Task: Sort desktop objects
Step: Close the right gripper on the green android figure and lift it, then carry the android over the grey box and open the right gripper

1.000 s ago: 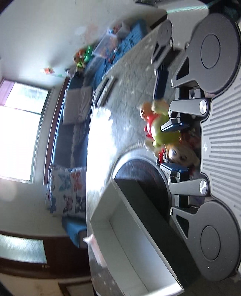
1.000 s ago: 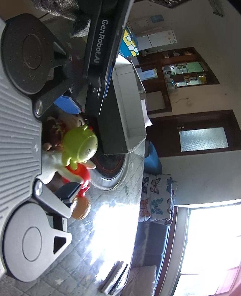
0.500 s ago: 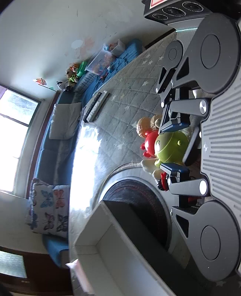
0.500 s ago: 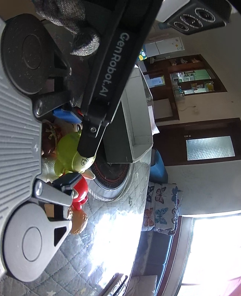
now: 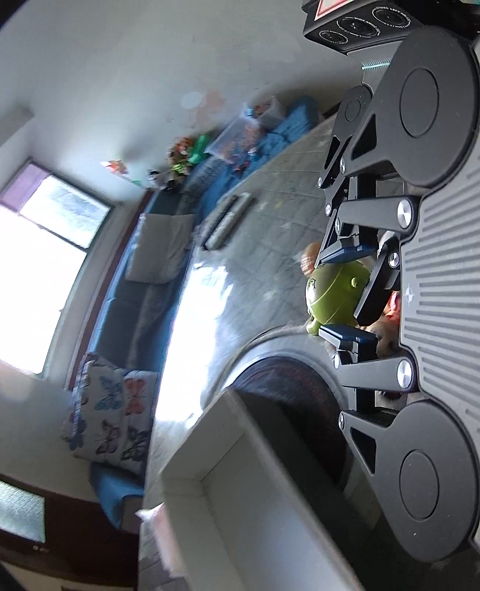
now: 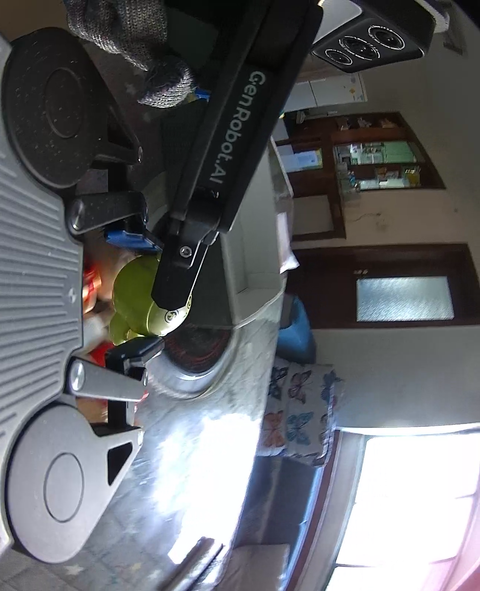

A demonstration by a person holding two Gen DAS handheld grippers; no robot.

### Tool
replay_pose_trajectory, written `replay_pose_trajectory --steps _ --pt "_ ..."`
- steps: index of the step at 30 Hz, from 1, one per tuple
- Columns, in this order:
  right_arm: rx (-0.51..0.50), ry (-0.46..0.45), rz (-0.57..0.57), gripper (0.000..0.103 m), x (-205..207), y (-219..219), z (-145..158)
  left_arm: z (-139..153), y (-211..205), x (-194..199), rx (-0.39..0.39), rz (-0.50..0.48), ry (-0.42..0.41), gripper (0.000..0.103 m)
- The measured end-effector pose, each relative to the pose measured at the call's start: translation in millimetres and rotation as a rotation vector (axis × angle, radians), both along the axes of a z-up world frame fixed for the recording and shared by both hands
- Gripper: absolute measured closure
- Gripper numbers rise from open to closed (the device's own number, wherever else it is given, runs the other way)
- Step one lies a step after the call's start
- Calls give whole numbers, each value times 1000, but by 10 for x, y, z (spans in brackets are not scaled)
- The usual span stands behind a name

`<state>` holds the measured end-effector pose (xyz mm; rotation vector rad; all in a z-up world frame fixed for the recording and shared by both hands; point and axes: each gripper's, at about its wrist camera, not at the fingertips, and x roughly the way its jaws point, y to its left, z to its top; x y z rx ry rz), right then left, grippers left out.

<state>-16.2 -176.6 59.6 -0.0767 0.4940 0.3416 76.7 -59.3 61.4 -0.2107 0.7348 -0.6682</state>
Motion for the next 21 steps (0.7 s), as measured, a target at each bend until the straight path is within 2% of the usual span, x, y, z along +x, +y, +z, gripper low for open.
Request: replay_pose_trajectory --steps 6,10,15,21 --pt "-9 -55 85 54 284 393 229 203 411 156 -31 106 -61 64" --pt "-17 -61 140 54 589 715 289 241 692 388 -35 179 -62 64" --pt "-23 -20 182 54 1036 997 222 148 932 775 -38 241 -16 64" --pt "-43 90 199 54 1476 1137 -18 -144 1025 1189 -48 270 85 66"
